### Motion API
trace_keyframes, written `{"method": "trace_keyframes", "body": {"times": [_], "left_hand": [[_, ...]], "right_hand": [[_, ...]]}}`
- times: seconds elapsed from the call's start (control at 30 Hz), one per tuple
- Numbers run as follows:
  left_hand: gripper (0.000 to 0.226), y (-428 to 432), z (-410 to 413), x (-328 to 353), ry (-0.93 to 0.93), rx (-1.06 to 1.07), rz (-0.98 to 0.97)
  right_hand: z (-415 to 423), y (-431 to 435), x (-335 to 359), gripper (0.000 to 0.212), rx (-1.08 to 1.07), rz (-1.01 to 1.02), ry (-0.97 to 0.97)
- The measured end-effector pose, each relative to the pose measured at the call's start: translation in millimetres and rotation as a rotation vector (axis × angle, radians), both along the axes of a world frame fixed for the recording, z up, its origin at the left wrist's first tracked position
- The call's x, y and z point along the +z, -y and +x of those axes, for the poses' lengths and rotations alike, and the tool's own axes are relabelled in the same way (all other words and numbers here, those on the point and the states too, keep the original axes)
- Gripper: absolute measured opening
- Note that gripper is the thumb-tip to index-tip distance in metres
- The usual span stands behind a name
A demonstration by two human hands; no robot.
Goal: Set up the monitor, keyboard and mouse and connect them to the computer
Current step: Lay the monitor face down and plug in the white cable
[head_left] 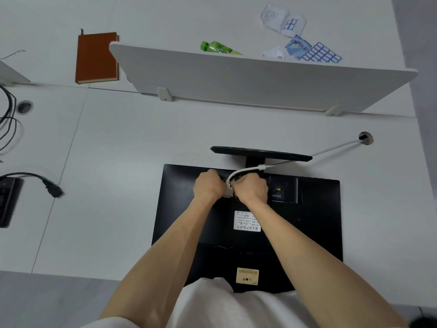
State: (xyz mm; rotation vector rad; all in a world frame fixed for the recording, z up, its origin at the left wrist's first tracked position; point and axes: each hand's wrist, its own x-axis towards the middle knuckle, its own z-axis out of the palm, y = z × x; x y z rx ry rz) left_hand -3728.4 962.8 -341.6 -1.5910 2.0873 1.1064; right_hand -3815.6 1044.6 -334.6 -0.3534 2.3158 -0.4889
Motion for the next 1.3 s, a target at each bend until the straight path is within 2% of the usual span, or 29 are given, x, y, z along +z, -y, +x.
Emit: {"method": "trace_keyframes", "body": {"times": [0.1,0.2,0.4,0.63,0.8,1.03,1.17,1.3], "left_hand": [[0.025,1,0,1,0.042,-0.046,0.008],[0.027,1,2,1,0.077,-0.068,-0.009],[0.024,0,-2,0,0.041,0.005,0.011],[0.027,1,-3,8,0.120,-0.061,0.020],[0.026,1,2,5,0.083,-0.045,-0.012],[0.026,4,0,4,0.033,-0.051,0.054],[0.029,2,5,4,0.052,-0.096,0.057],[0.032,2,6,2,0.069,-0.090,-0.068]], "right_hand": [[-1,-2,-2,0.021,-0.036,-0.017,0.018],[-3,-6,-2,0.029,-0.027,-0.032,0.054],[0,1,-2,0.023,-0.016,0.004,0.008],[1,-4,-5,0.024,0.000,-0.008,0.023],[1,-3,-8,0.023,0.021,0.001,0.003],[9,3,2,0.022,-0.006,0.037,-0.049],[10,-3,1,0.015,-0.022,-0.022,-0.026],[7,-18,-4,0.020,0.008,-0.142,0.019]]}}
